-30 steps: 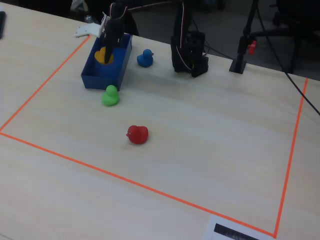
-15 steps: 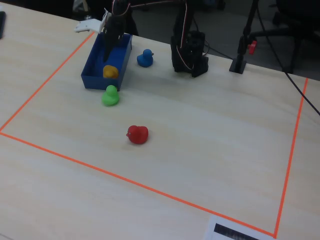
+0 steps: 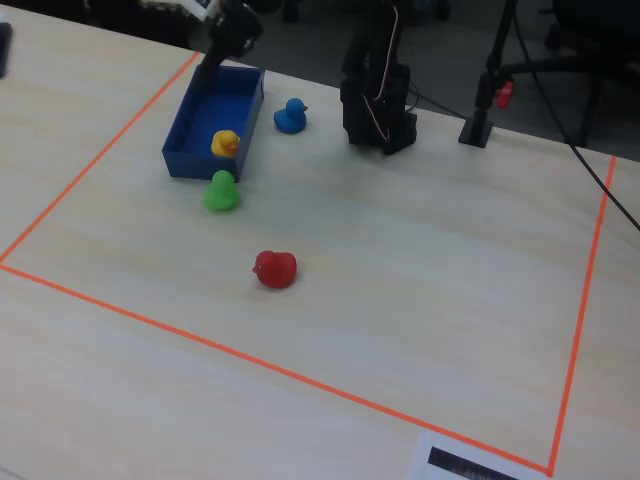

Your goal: Grasp yellow duck and put it into box.

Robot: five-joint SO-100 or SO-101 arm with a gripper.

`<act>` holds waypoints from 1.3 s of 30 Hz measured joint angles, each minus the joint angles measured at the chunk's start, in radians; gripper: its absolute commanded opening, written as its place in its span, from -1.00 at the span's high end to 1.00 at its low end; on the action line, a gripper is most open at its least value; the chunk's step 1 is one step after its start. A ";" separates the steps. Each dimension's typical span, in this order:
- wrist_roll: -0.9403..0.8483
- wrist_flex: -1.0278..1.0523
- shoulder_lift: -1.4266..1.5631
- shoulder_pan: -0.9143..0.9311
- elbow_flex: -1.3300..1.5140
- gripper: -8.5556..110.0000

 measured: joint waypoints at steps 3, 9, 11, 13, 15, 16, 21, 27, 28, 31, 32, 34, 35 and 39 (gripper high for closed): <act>-0.054 0.037 0.089 -0.190 0.063 0.85; -0.123 0.057 0.333 -0.503 0.394 0.85; -0.160 0.072 0.414 -0.581 0.531 0.85; -0.199 0.078 0.502 -0.641 0.681 0.85; -0.247 0.078 0.597 -0.667 0.827 0.85; -0.270 0.078 0.647 -0.673 0.899 0.85; -0.385 0.064 0.905 -0.723 1.224 0.85; -0.449 0.035 1.127 -0.749 1.482 0.85; -0.456 0.028 1.152 -0.750 1.513 0.85; -0.465 0.023 1.206 -0.752 1.585 0.85; -0.465 0.029 1.218 -0.752 1.588 0.85; -0.466 0.052 1.235 -0.752 1.589 0.85; -0.466 0.069 1.241 -0.752 1.589 0.85; -0.466 0.124 1.264 -0.752 1.589 0.85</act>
